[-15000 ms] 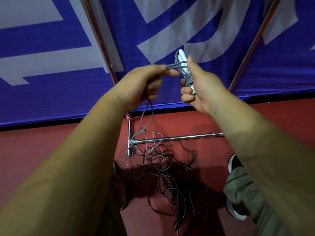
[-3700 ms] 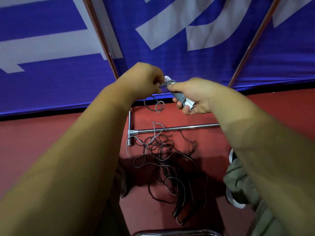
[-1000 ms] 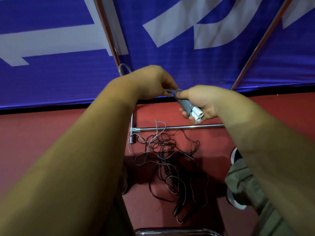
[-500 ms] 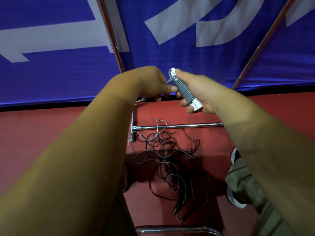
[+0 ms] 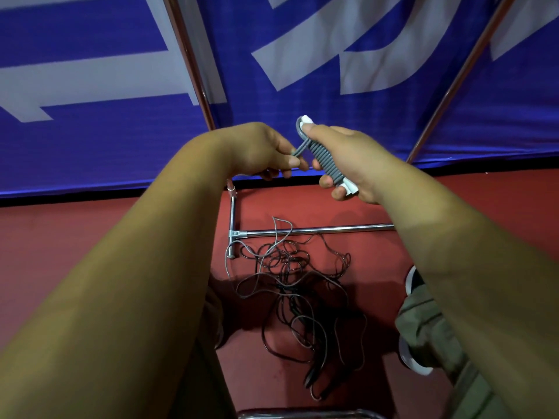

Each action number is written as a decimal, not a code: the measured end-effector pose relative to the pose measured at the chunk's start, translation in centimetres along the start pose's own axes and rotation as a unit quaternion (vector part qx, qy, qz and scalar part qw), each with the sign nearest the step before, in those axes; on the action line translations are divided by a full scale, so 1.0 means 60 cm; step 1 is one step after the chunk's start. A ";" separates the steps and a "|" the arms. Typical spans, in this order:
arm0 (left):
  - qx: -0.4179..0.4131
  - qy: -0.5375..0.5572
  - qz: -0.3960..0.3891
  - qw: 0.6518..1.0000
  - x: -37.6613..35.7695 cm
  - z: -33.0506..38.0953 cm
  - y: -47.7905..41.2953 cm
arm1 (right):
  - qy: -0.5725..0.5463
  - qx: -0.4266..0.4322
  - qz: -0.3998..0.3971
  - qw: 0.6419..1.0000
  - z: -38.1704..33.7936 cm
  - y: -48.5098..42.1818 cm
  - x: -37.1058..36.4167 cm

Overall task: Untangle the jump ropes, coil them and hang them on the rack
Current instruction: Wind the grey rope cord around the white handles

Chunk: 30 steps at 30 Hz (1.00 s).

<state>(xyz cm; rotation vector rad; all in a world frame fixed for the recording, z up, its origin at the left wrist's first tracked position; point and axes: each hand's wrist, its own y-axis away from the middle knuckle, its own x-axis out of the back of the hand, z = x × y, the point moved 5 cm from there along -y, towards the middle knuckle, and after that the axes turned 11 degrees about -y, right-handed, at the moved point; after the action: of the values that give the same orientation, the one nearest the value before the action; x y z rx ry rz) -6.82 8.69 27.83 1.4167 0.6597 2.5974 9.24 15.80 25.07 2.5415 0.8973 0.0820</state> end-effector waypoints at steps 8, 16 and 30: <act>-0.024 0.105 0.059 0.992 0.006 0.012 0.009 | 0.075 0.031 -0.039 0.996 -0.057 0.068 -0.025; -0.125 0.140 0.095 0.978 0.024 0.027 0.060 | 0.105 -0.084 -0.184 0.974 -0.063 0.128 -0.051; -0.162 -0.060 0.181 0.968 0.029 0.068 0.095 | 0.253 -0.096 -0.122 0.955 0.002 0.114 -0.031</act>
<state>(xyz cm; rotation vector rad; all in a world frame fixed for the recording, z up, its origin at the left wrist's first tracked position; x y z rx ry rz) -3.84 5.41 33.53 1.6899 -0.0494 2.6780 11.83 9.88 28.04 2.2372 1.3140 0.7343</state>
